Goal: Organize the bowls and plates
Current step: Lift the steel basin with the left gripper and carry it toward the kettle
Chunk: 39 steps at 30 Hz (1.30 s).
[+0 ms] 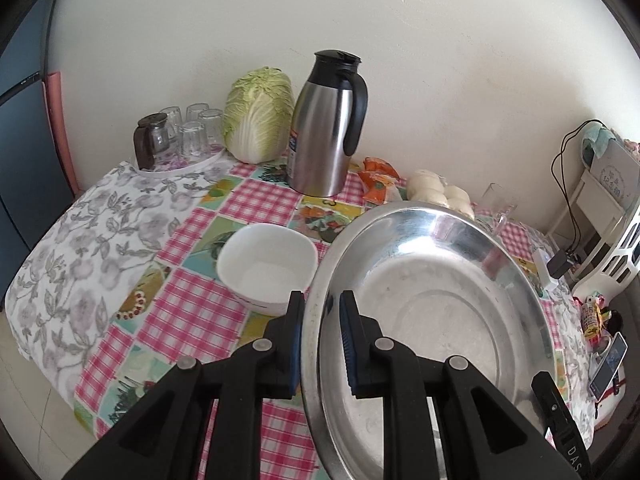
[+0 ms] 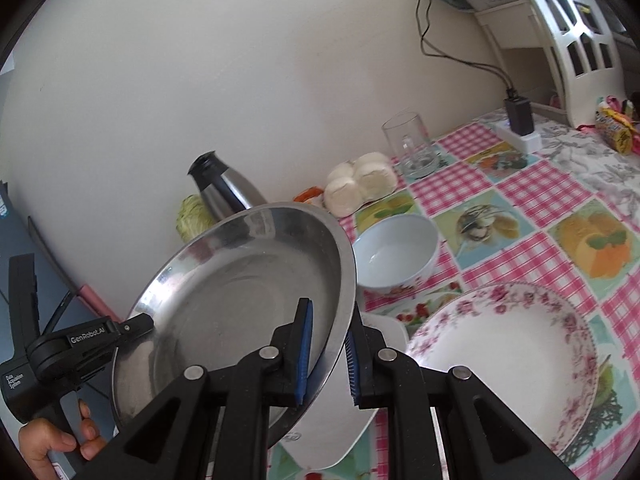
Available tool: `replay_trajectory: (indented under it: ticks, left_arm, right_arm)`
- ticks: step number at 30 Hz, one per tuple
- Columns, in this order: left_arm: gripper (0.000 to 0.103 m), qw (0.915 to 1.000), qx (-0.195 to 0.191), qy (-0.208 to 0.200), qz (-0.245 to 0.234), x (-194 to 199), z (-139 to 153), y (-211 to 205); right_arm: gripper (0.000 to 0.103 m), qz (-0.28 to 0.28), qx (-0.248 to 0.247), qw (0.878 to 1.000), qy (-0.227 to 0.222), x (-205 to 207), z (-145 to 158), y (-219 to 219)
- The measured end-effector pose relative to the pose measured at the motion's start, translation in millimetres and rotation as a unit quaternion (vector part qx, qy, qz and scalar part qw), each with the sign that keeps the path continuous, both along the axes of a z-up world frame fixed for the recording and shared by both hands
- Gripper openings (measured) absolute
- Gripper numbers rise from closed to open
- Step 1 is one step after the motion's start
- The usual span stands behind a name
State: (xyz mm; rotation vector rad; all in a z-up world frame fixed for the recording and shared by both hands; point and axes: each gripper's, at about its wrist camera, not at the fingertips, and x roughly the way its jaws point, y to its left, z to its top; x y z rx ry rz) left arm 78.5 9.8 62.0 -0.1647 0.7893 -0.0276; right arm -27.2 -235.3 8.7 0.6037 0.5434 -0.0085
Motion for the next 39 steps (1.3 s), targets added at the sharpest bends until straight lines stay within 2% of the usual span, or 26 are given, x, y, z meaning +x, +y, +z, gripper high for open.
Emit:
replay_trajectory:
  ticks: [7, 9, 11, 12, 15, 21, 26, 31, 32, 34, 35, 39]
  left_arm:
    - [0.018, 0.9998, -0.010, 0.014, -0.008, 12, -10, -20]
    - [0.018, 0.9994, -0.029, 0.012, -0.017, 13, -11, -25]
    - [0.018, 0.9994, -0.017, 0.017, -0.024, 15, -16, -35]
    - [0.018, 0.9994, -0.010, 0.021, -0.025, 15, -20, -39]
    - [0.018, 0.9983, -0.020, 0.046, -0.029, 18, -38, -40]
    - [0.018, 0.9951, -0.021, 0.097, -0.002, 24, -64, -24]
    - [0.018, 0.9888, -0.044, 0.133, 0.052, 24, -81, 9]
    - [0.038, 0.9801, -0.076, 0.164, 0.081, 23, -97, 30]
    - [0.039, 0.9786, -0.084, 0.168, 0.085, 22, -99, 32]
    - [0.047, 0.9766, -0.094, 0.171, 0.091, 22, -101, 35]
    - [0.047, 0.9757, -0.099, 0.171, 0.094, 22, -102, 36]
    - [0.047, 0.9745, -0.098, 0.179, 0.094, 24, -107, 34]
  right_arm:
    - [0.016, -0.029, -0.003, 0.999, 0.014, -2, -8, -20]
    - [0.016, -0.028, -0.009, 0.999, 0.012, -2, -9, -20]
    - [0.020, -0.030, -0.027, 0.999, 0.030, 1, -12, -16]
    - [0.019, -0.028, -0.031, 0.998, 0.038, 4, -17, -16]
    - [0.019, -0.021, -0.031, 0.997, 0.074, 12, -35, -20]
    - [0.019, -0.024, -0.001, 0.992, 0.125, 18, -62, -27]
    - [0.019, -0.024, 0.006, 0.991, 0.129, 16, -67, -28]
    - [0.019, -0.024, 0.008, 0.992, 0.122, 14, -63, -26]
    - [0.020, -0.028, 0.013, 0.992, 0.120, 14, -61, -27]
    - [0.035, -0.034, 0.025, 0.993, 0.114, 12, -59, -29]
    - [0.045, -0.037, 0.026, 0.993, 0.112, 11, -58, -30]
    - [0.045, -0.021, 0.020, 0.994, 0.108, 13, -56, -24]
